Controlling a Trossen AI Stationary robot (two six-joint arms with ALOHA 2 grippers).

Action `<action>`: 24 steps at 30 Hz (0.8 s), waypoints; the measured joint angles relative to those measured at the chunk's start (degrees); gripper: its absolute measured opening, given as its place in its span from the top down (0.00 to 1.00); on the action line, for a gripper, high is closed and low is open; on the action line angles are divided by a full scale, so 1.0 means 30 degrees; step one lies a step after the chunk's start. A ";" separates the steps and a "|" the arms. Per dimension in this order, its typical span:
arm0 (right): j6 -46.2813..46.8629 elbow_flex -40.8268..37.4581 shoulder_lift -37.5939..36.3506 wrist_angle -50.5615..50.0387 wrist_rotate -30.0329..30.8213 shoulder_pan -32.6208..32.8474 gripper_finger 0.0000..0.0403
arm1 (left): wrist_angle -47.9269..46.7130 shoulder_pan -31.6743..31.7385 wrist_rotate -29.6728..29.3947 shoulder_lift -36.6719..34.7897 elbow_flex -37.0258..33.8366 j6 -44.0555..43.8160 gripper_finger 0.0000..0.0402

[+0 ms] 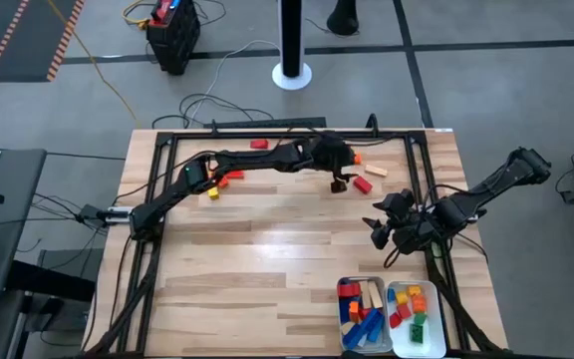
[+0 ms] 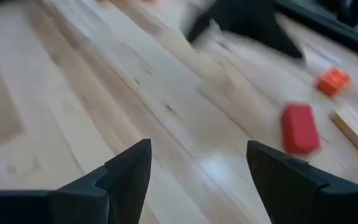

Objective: Sort blocks by size
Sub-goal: Put the large red wooden block into the gray bin

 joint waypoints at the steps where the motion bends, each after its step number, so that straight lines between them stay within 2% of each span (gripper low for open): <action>1: 0.0155 0.0000 -0.0029 -0.0469 -0.0210 -0.0151 0.28 | -0.0373 0.0041 0.0008 -0.0403 -0.0019 -0.0133 0.30; 6: 0.0026 0.0000 0.0223 -0.2396 -0.0598 -0.1405 0.28 | -0.1742 0.0358 0.0114 -0.2389 -0.1637 -0.0594 0.39; 12: -0.2443 -0.0093 0.0746 -0.2354 -0.2216 -0.4316 0.28 | -0.2472 0.0155 0.1112 -0.4894 -0.5497 -0.0874 0.48; 15: -0.3841 -0.1051 0.0773 -0.0598 -0.3448 -0.6209 0.28 | -0.1893 -0.0136 0.1148 -0.6514 -0.8232 -0.1133 0.50; 18: -0.5436 -0.2657 0.0782 0.2707 -0.5266 -0.8246 0.28 | -0.0073 -0.0425 0.1125 -0.8765 -1.1223 -0.1571 0.50; 21: -0.6554 -0.3823 0.1079 0.5262 -0.5699 -1.0122 0.28 | 0.1908 -0.0735 0.0931 -1.1116 -1.4066 -0.1715 0.50; 24: -0.7212 -0.4036 0.1559 0.5820 -0.5749 -1.1968 0.28 | 0.3201 -0.0980 0.0509 -1.3026 -1.6382 -0.1955 0.50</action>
